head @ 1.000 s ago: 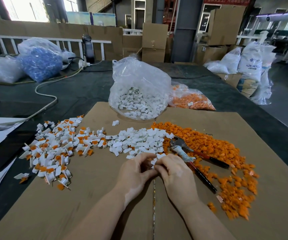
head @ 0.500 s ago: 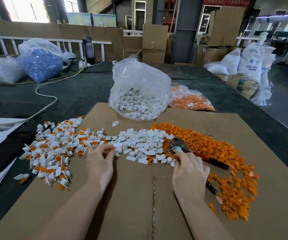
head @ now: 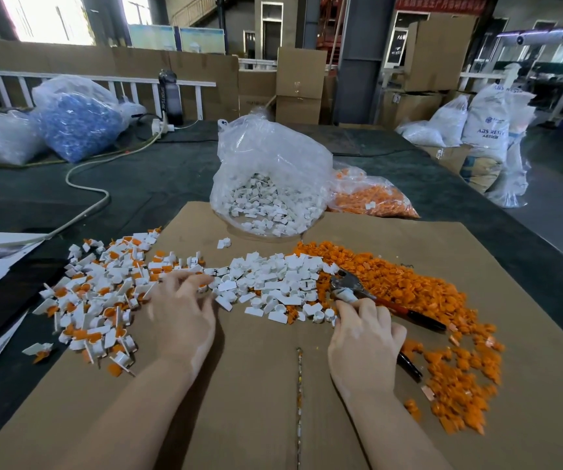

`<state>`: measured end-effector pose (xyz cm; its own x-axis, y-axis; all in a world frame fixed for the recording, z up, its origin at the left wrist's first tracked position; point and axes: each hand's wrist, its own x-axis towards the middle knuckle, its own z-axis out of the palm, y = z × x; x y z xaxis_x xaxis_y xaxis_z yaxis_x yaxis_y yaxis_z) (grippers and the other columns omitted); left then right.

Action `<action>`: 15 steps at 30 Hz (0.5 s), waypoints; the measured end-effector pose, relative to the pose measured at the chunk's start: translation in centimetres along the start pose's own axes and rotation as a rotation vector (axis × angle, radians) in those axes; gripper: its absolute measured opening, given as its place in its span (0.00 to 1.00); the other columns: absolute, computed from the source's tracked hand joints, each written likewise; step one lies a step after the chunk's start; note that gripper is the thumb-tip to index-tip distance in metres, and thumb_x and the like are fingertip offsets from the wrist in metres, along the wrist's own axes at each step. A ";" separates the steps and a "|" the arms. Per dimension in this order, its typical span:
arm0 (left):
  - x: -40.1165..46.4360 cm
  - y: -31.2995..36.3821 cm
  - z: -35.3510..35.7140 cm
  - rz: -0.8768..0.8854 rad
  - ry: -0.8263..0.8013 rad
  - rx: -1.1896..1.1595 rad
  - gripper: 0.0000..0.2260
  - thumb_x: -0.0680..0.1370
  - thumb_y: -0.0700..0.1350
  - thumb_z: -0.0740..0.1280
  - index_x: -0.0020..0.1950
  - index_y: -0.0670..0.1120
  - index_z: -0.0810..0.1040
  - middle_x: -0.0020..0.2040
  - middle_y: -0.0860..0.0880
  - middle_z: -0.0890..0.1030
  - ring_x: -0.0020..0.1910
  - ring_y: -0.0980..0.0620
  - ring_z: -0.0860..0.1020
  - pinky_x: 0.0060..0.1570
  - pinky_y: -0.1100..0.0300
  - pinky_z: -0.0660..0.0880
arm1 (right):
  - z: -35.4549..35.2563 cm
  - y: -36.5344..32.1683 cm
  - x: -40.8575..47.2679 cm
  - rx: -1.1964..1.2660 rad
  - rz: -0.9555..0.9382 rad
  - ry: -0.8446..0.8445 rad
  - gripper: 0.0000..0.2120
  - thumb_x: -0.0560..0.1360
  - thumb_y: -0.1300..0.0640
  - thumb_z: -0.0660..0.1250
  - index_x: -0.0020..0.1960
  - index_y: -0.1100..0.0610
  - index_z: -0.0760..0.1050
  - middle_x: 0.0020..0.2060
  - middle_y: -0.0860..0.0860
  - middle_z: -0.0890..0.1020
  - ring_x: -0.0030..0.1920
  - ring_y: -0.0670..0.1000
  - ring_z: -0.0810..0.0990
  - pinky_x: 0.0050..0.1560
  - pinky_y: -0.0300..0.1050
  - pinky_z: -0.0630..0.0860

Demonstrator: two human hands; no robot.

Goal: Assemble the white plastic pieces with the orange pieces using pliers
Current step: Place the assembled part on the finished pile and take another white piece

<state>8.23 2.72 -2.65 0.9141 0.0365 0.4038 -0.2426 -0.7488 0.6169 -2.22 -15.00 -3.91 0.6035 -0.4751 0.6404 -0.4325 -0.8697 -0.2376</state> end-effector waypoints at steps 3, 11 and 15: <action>-1.3 1.9 1.0 0.141 -0.112 -0.076 0.06 0.74 0.42 0.69 0.51 0.47 0.82 0.45 0.55 0.70 0.51 0.54 0.67 0.51 0.63 0.60 | 0.0 -0.1 0.0 -0.021 -0.006 -0.024 0.14 0.60 0.66 0.78 0.44 0.57 0.83 0.37 0.56 0.79 0.36 0.58 0.77 0.38 0.53 0.71; -3.2 5.2 3.5 0.134 -0.346 -0.033 0.16 0.74 0.57 0.67 0.58 0.52 0.77 0.48 0.55 0.69 0.56 0.52 0.69 0.58 0.59 0.67 | 0.2 0.1 -0.1 0.026 -0.025 -0.006 0.11 0.60 0.63 0.80 0.39 0.54 0.82 0.37 0.54 0.79 0.37 0.58 0.77 0.39 0.54 0.71; -3.7 5.5 3.3 0.177 -0.357 -0.128 0.11 0.73 0.52 0.70 0.54 0.53 0.77 0.43 0.57 0.72 0.51 0.52 0.72 0.55 0.56 0.70 | 0.3 0.1 -0.2 0.024 -0.061 -0.004 0.12 0.59 0.64 0.80 0.37 0.54 0.81 0.34 0.50 0.80 0.37 0.56 0.77 0.42 0.50 0.67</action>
<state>4.57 -3.68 -3.01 0.9042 -0.3340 0.2661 -0.4244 -0.6334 0.6471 -2.25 -15.02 -4.27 0.6312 -0.4218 0.6509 -0.3786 -0.9000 -0.2160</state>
